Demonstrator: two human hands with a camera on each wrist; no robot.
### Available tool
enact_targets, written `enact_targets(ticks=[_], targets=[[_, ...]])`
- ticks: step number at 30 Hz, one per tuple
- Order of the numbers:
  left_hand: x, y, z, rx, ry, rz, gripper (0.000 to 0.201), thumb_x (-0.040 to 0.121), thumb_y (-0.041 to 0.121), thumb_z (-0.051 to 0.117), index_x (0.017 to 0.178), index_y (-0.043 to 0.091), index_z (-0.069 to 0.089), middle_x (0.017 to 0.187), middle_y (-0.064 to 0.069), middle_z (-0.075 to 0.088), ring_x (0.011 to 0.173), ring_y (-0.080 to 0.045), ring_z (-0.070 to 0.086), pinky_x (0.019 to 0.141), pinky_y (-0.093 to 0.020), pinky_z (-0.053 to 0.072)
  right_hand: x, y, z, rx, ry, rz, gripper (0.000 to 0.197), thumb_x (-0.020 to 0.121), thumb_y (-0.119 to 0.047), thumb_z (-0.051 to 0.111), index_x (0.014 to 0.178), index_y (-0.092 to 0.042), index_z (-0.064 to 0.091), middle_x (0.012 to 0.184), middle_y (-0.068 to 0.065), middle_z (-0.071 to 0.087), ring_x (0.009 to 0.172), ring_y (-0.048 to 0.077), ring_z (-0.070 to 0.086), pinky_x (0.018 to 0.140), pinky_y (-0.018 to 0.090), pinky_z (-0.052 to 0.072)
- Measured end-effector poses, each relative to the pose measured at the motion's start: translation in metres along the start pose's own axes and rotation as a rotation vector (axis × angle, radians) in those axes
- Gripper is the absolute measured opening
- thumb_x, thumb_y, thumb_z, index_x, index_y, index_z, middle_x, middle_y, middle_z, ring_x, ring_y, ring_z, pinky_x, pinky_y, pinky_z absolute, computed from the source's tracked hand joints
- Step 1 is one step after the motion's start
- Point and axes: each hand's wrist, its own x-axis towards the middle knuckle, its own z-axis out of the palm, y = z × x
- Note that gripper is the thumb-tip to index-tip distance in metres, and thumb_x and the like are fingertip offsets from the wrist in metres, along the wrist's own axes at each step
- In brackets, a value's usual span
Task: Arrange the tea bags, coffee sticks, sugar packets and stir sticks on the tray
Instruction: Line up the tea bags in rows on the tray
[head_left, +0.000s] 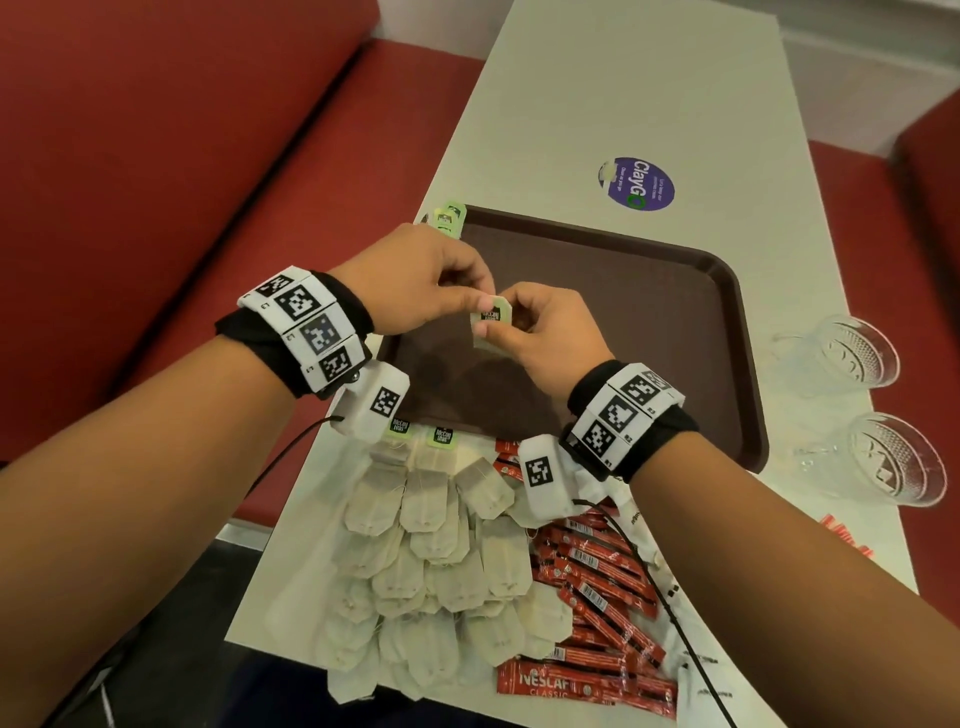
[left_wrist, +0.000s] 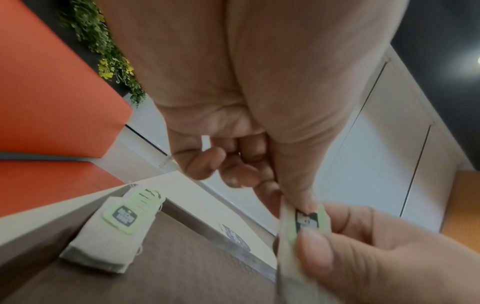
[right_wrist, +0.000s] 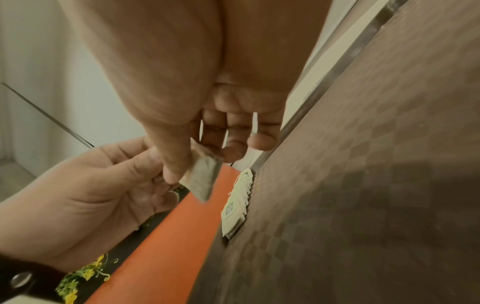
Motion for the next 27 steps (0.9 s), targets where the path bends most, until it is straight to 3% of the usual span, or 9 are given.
enact_targets(ticks=[3, 6, 9, 11, 14, 19, 21, 24, 27], targets=[[-0.002, -0.003, 0.002, 0.027, 0.070, -0.009, 0.003, 0.091, 0.033, 0.069, 0.090, 0.031, 0.071, 0.080, 0.011, 0.069, 0.070, 0.000, 0.059, 0.068, -0.017, 0.043, -0.001, 0.000, 0.001, -0.025, -0.011, 0.006, 0.012, 0.086, -0.031, 0.076, 0.090, -0.020, 0.071, 0.076, -0.009, 0.066, 0.067, 0.005, 0.058, 0.065, 0.025, 0.050], [-0.001, -0.011, 0.002, -0.057, 0.142, -0.043, 0.002, 0.093, 0.026, 0.069, 0.094, 0.026, 0.070, 0.083, 0.009, 0.071, 0.068, 0.000, 0.061, 0.069, -0.019, 0.048, -0.003, -0.001, 0.001, -0.002, -0.028, -0.014, 0.018, 0.086, -0.032, 0.076, 0.098, -0.019, 0.071, 0.078, -0.010, 0.067, 0.066, 0.000, 0.058, 0.065, 0.020, 0.049], [0.003, -0.028, -0.005, -0.027, 0.183, -0.118, 0.003, 0.094, 0.024, 0.067, 0.096, 0.025, 0.068, 0.086, 0.010, 0.070, 0.073, 0.000, 0.060, 0.072, -0.020, 0.045, -0.011, 0.002, -0.002, -0.081, -0.209, 0.011, 0.025, 0.086, -0.033, 0.075, 0.107, -0.023, 0.067, 0.083, -0.009, 0.069, 0.068, 0.000, 0.058, 0.072, 0.022, 0.052], [0.006, -0.043, -0.009, 0.109, 0.106, -0.192, 0.004, 0.095, 0.025, 0.066, 0.098, 0.027, 0.067, 0.087, 0.012, 0.067, 0.077, 0.000, 0.058, 0.074, -0.021, 0.043, -0.018, 0.005, -0.006, -0.196, -0.389, 0.010, 0.024, 0.086, -0.036, 0.075, 0.106, -0.026, 0.068, 0.085, -0.010, 0.070, 0.071, 0.001, 0.060, 0.073, 0.021, 0.051], [0.012, -0.062, -0.003, 0.235, -0.011, -0.306, 0.005, 0.095, 0.027, 0.065, 0.098, 0.027, 0.068, 0.092, 0.008, 0.069, 0.085, -0.011, 0.062, 0.074, -0.024, 0.040, -0.031, 0.008, -0.008, -0.301, -0.585, -0.005, 0.013, 0.089, -0.034, 0.073, 0.100, -0.027, 0.072, 0.084, -0.009, 0.071, 0.067, -0.006, 0.060, 0.064, 0.010, 0.045], [0.024, -0.073, 0.009, 0.223, 0.182, -0.398, 0.006, 0.093, 0.030, 0.067, 0.095, 0.026, 0.072, 0.090, 0.003, 0.069, 0.096, -0.018, 0.061, 0.085, -0.029, 0.047, -0.043, 0.006, -0.010, -0.320, -0.698, -0.018, 0.014, 0.087, -0.028, 0.076, 0.101, -0.029, 0.076, 0.091, -0.009, 0.073, 0.070, -0.005, 0.061, 0.066, 0.009, 0.046], [0.029, -0.074, 0.010, 0.216, 0.200, -0.422, 0.003, 0.091, 0.030, 0.069, 0.092, 0.028, 0.071, 0.093, 0.003, 0.070, 0.097, -0.018, 0.062, 0.089, -0.033, 0.050, -0.047, 0.003, -0.009, -0.379, -0.756, -0.021, 0.024, 0.081, -0.033, 0.080, 0.104, -0.032, 0.075, 0.101, -0.012, 0.073, 0.080, -0.002, 0.063, 0.076, 0.014, 0.050], [0.033, -0.070, 0.010, 0.251, 0.210, -0.452, 0.014, 0.086, 0.035, 0.073, 0.096, 0.028, 0.068, 0.096, 0.004, 0.068, 0.092, -0.018, 0.062, 0.083, -0.034, 0.052, -0.054, 0.002, -0.006, -0.523, -0.833, -0.053, 0.042, 0.075, -0.040, 0.084, 0.114, -0.039, 0.070, 0.117, -0.015, 0.069, 0.102, 0.007, 0.064, 0.093, 0.031, 0.053], [0.036, -0.060, 0.013, 0.347, 0.177, -0.428, 0.021, 0.086, 0.044, 0.071, 0.089, 0.025, 0.062, 0.087, 0.006, 0.062, 0.087, -0.019, 0.059, 0.074, -0.032, 0.046, -0.059, 0.003, -0.003, -0.590, -0.836, -0.060, 0.053, 0.072, -0.041, 0.085, 0.121, -0.041, 0.066, 0.123, -0.015, 0.067, 0.109, 0.012, 0.062, 0.096, 0.038, 0.052]])
